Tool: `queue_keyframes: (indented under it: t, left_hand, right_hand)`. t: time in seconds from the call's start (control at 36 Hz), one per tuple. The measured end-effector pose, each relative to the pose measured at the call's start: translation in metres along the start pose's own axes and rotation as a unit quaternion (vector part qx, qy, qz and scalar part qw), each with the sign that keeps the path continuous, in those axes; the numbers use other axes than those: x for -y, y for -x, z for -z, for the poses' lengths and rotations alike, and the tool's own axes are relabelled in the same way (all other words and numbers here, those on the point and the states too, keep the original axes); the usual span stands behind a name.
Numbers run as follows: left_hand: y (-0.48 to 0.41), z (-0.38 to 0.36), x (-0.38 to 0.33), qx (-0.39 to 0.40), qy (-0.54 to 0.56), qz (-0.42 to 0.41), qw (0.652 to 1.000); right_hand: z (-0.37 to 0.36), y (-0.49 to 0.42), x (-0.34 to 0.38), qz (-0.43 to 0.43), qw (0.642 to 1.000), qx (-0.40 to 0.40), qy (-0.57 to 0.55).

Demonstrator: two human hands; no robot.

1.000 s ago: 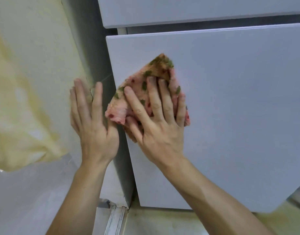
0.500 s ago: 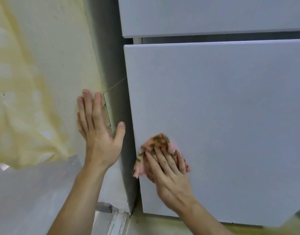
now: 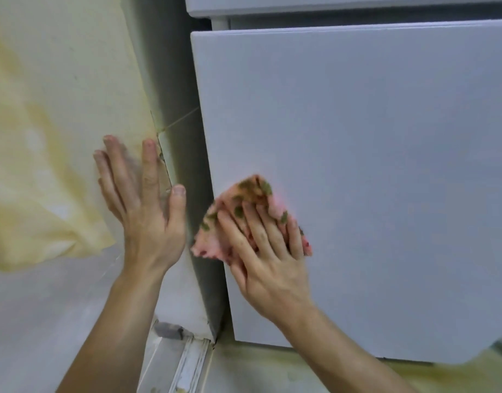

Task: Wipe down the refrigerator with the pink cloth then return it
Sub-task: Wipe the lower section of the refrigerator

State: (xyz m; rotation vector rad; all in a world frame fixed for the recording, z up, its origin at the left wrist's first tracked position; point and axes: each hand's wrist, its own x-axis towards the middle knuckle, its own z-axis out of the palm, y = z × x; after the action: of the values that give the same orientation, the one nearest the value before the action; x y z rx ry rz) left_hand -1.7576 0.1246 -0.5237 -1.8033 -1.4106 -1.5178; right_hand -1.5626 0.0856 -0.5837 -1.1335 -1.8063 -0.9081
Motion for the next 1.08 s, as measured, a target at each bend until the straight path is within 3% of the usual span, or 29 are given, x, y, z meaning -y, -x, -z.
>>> queue_keyframes:
  t: [0.14,0.25,0.33,0.47,0.61,0.69,0.78,0.94,1.08]
  left_hand:
    - [0.004,0.0,-0.002,-0.006,0.001,0.003,1.0]
    - [0.004,0.001,-0.008,-0.001,0.004,0.011,1.0]
    - [0.012,0.001,-0.022,0.014,0.006,0.009,1.0]
    - [0.026,-0.008,-0.048,0.038,0.025,-0.049,0.998]
    - [0.028,-0.017,-0.062,0.023,0.023,-0.041,0.999]
    - [0.028,-0.019,-0.069,0.016,0.012,-0.052,0.998]
    - [0.028,-0.019,-0.075,0.024,0.013,-0.051,0.998]
    - [0.033,-0.019,-0.084,0.025,-0.001,-0.048,0.999]
    - [0.032,-0.019,-0.107,0.013,-0.017,-0.058,0.998]
  right_hand:
    - [-0.007,0.099,-0.032,0.063,0.991,0.119,0.014]
    - [-0.002,0.113,-0.046,0.087,0.984,0.155,0.007]
    - [0.006,0.091,-0.046,0.06,0.993,0.106,-0.011]
    - [0.039,0.002,-0.073,-0.089,0.995,-0.031,-0.041]
    - [0.057,-0.04,-0.079,-0.147,0.985,-0.083,-0.03]
    - [0.051,-0.034,-0.081,-0.099,0.99,-0.096,0.02]
    - [0.045,-0.012,-0.094,0.001,0.995,-0.093,0.036]
    - [0.034,0.098,-0.129,0.129,0.99,0.04,0.051]
    - [0.039,0.128,-0.148,0.153,0.983,0.097,0.043]
